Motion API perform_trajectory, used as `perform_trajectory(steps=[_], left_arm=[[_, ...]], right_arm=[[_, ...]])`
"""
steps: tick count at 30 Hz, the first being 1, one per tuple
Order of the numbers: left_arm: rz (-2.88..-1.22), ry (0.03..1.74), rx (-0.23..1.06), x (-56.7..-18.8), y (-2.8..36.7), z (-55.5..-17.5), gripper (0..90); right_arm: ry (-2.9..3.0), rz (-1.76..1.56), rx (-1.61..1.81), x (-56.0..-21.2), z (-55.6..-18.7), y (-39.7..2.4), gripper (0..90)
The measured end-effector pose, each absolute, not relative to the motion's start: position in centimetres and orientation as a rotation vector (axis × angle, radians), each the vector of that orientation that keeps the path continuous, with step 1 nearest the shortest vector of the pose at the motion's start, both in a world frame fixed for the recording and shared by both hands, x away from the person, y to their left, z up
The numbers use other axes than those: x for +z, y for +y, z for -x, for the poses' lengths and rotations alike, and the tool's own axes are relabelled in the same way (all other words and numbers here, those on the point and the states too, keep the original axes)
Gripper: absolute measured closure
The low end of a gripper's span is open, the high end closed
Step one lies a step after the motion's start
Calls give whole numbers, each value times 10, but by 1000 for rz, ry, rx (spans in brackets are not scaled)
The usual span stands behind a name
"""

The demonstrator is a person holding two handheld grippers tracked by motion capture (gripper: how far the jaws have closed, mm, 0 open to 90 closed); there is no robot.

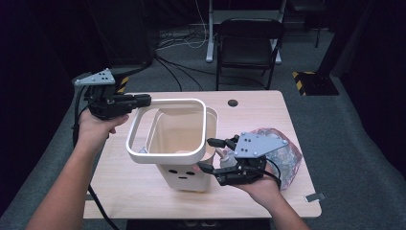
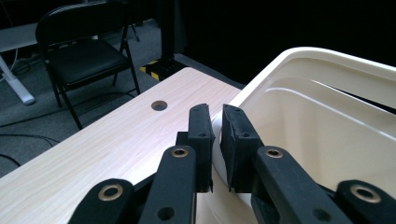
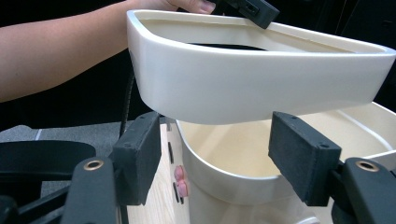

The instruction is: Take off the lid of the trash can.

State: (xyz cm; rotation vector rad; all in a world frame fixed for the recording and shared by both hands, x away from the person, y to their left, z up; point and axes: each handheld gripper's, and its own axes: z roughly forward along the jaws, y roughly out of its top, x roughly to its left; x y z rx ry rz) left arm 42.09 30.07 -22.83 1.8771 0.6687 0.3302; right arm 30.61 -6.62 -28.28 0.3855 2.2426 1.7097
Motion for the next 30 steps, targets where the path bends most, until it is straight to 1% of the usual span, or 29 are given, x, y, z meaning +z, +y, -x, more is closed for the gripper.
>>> perform_trajectory(steps=[15, 22, 30], left_arm=[[-1860, 708, 317, -231, 318, -411, 831], [-1859, 708, 325, -232, 321, -409, 831], [-1902, 706, 356, -237, 317, -408, 822]], right_arm=[[2260, -361, 1721, -284, -305, -54, 335], [2267, -349, 1712, -285, -304, -49, 329], [2271, -354, 1713, -288, -305, -48, 331]])
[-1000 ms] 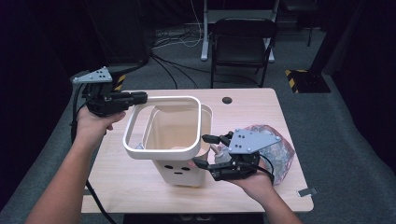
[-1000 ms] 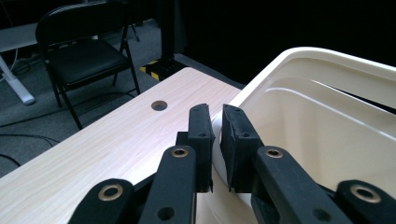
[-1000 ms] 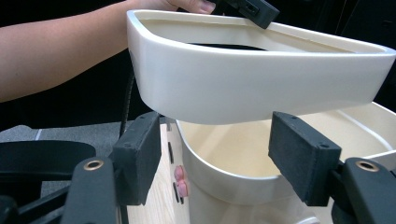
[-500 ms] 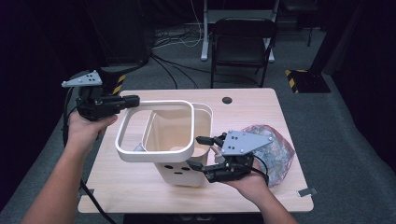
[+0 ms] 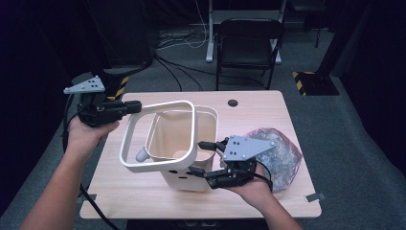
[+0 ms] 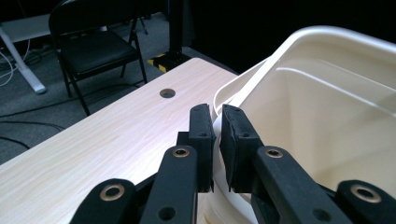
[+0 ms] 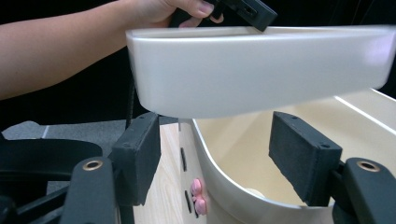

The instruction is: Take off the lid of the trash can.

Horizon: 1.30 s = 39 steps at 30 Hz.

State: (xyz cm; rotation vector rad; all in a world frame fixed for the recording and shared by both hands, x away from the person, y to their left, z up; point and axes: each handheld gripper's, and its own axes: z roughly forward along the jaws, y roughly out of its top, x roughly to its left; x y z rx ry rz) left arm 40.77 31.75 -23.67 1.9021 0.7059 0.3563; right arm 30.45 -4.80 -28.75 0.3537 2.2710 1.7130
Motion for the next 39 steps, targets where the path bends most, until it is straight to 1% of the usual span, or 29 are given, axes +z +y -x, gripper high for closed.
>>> perform_trajectory(steps=[9, 21, 25, 26, 27, 29, 33, 34, 35, 36, 39], left_arm=[[-1927, 688, 371, -242, 307, -410, 784], [-1930, 702, 393, -248, 304, -413, 764], [-1920, 706, 382, -252, 304, -415, 765], [-1920, 707, 377, -252, 305, -415, 789], [-1926, 700, 358, -253, 305, -415, 846], [-1935, 698, 377, -254, 303, -415, 890], [-1916, 690, 346, -254, 305, -416, 893], [-1909, 687, 354, -255, 305, -415, 862], [-1900, 687, 354, -255, 305, -415, 790], [-1897, 689, 361, -255, 304, -414, 737], [-1899, 699, 395, -258, 303, -413, 666]], right_arm=[[2267, -375, 1709, -290, -306, -49, 335], [2255, -389, 1725, -293, -308, -51, 338], [2248, -388, 1744, -292, -308, -52, 339], [2248, -389, 1743, -292, -308, -52, 339], [2248, -387, 1742, -292, -308, -52, 339], [2245, -386, 1745, -293, -308, -52, 339], [2245, -390, 1748, -293, -308, -52, 339], [2245, -390, 1748, -293, -308, -53, 339], [2246, -388, 1746, -293, -308, -52, 339], [2244, -387, 1746, -293, -308, -52, 339], [2245, -387, 1745, -292, -307, -52, 339]])
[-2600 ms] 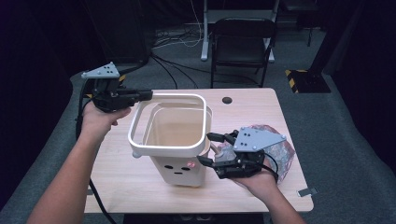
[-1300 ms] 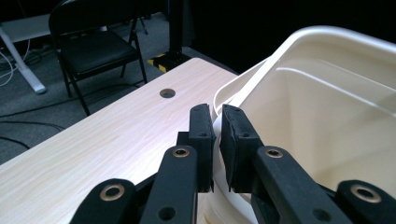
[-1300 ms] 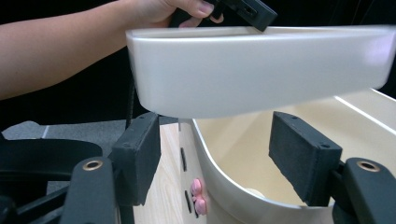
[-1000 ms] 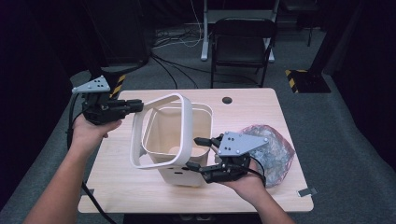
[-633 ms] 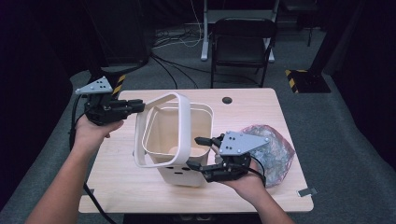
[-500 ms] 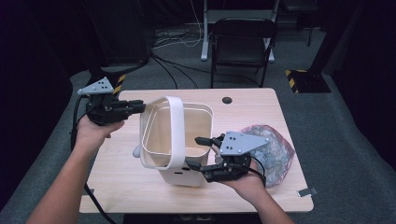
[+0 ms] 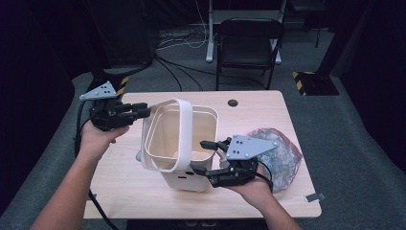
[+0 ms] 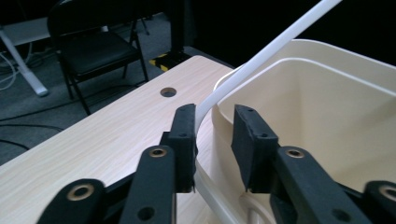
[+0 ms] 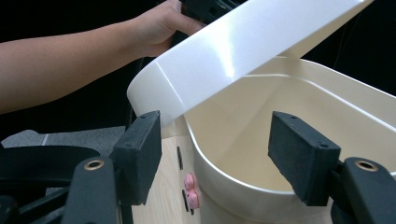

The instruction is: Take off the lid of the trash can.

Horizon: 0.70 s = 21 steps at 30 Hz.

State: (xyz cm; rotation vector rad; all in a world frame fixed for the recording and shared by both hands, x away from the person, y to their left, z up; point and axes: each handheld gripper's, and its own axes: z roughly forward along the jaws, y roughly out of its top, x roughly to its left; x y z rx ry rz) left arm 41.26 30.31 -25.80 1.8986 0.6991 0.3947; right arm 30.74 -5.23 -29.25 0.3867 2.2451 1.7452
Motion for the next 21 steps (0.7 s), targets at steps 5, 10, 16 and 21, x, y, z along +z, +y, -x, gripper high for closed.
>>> perform_trajectory(steps=[5, 10, 16, 21], left_arm=[[-1880, 725, 440, -267, 308, -413, 513], [-1874, 749, 393, -279, 311, -417, 532], [-1868, 742, 318, -289, 309, -419, 685], [-1831, 799, 233, -287, 313, -419, 762]], right_arm=[[2242, -388, 1751, -293, -307, -54, 340], [2239, -389, 1756, -293, -307, -54, 340], [2239, -390, 1755, -293, -307, -54, 340], [2231, -392, 1756, -292, -306, -56, 340]])
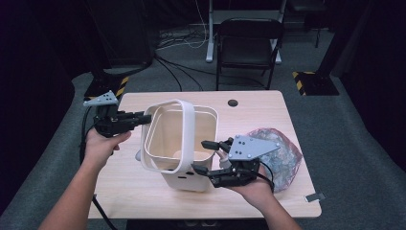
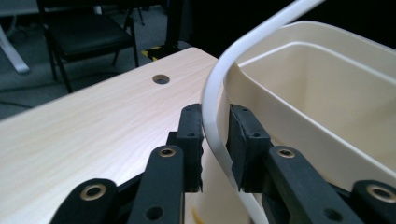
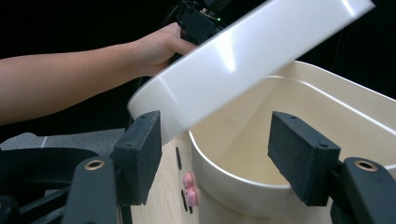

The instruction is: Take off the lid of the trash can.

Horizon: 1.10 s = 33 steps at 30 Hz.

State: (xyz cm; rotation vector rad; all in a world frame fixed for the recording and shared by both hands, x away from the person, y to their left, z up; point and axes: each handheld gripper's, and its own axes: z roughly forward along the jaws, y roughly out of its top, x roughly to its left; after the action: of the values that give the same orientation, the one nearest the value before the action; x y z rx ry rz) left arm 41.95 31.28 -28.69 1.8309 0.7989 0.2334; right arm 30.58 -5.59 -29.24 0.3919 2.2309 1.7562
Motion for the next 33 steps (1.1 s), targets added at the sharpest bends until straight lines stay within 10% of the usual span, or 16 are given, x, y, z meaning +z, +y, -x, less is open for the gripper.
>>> perform_trajectory(steps=[33], left_arm=[[-1769, 980, 385, -276, 421, -377, 824]], right_arm=[[2127, -490, 1732, -289, -301, -99, 344]])
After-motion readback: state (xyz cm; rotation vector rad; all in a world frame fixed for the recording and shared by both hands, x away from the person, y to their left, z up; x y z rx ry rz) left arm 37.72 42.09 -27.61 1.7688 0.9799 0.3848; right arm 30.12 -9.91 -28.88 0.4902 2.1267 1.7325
